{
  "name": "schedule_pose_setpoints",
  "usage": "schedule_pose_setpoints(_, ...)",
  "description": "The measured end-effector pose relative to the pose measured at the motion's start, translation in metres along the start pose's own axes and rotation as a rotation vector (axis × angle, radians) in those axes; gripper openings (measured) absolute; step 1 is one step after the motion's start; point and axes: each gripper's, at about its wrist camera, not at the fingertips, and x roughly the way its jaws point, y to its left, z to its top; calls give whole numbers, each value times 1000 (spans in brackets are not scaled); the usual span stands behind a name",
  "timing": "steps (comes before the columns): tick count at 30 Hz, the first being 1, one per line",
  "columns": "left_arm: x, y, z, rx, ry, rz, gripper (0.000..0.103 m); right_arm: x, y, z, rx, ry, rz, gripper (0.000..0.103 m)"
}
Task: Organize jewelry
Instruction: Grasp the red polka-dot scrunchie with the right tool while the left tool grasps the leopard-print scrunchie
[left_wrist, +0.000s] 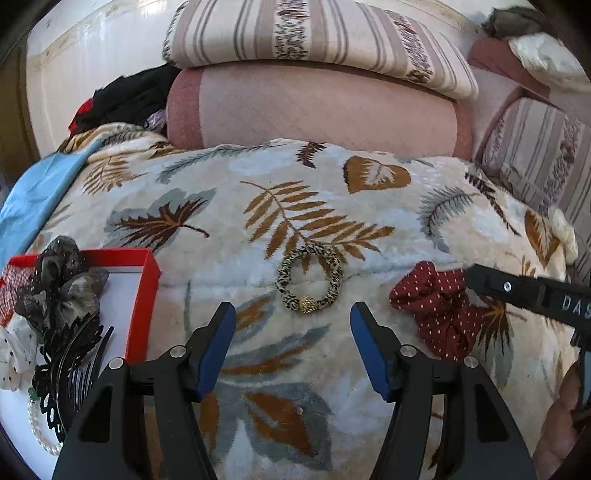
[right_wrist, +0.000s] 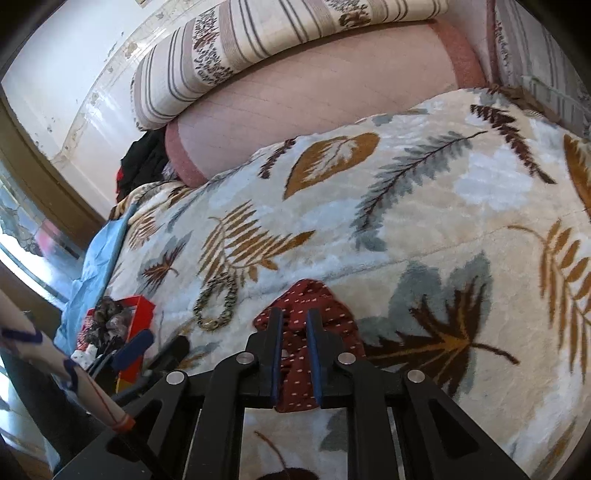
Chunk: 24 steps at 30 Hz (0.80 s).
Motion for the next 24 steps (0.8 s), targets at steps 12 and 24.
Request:
schedule_pose_setpoints(12, 39, 13, 36, -109, 111, -24, 69, 33, 2, -11, -65, 118, -31, 38)
schedule_pose_setpoints(24, 83, -7, 32, 34, 141, 108, 36, 26, -18, -7, 47, 146, -3, 12)
